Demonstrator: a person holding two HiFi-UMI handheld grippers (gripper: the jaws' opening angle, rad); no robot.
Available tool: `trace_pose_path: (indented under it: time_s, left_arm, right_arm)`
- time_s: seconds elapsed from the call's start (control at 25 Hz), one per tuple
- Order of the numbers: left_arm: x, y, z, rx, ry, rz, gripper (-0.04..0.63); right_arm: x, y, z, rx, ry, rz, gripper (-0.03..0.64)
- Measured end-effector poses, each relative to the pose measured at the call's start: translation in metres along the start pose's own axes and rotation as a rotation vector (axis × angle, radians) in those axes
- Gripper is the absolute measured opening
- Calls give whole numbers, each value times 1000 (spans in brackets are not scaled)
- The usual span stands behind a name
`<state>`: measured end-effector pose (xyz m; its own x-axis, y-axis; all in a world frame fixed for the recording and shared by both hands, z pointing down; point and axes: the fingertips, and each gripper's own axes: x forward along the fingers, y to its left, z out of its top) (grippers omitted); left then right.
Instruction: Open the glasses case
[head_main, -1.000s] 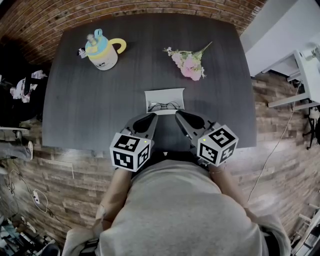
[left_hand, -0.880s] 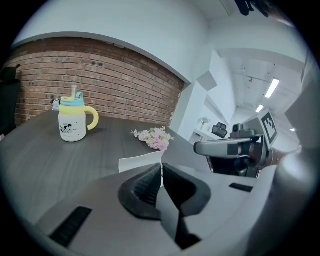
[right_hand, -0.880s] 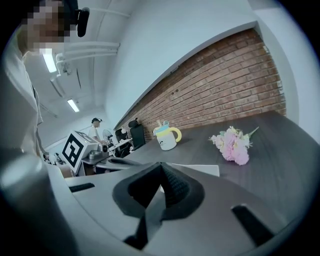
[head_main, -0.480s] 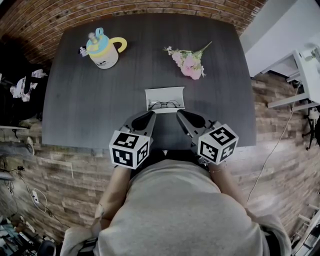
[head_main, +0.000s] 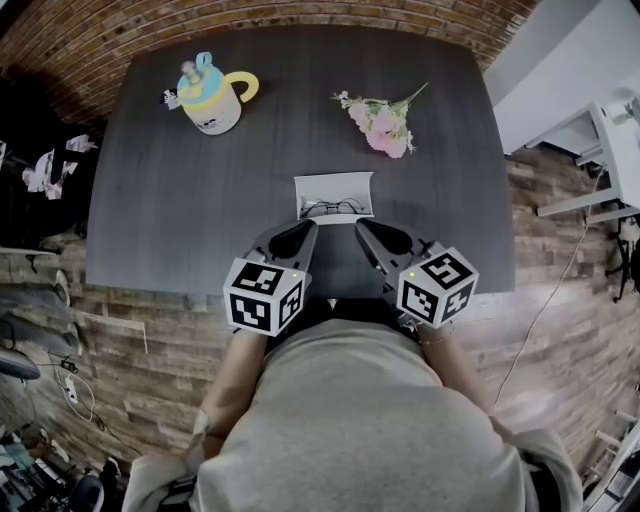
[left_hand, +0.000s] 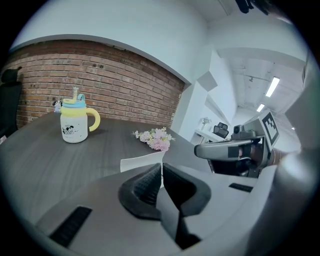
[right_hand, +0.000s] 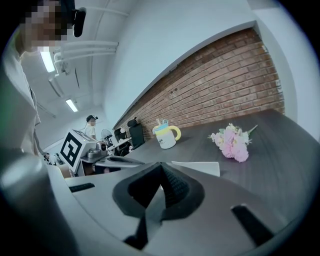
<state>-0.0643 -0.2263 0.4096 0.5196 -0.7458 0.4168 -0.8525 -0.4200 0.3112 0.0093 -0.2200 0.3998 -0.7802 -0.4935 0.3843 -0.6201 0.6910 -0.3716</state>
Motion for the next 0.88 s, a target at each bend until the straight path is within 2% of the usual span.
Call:
trace_pose_path:
  time_s: [0.44, 0.88]
  left_arm:
    - [1, -5, -4, 6, 9, -17, 29]
    - [1, -8, -13, -8, 34, -29, 29]
  right_arm:
    - [-1, 1, -8, 6, 9, -6, 6]
    - [-5, -4, 0, 28, -26, -26, 6]
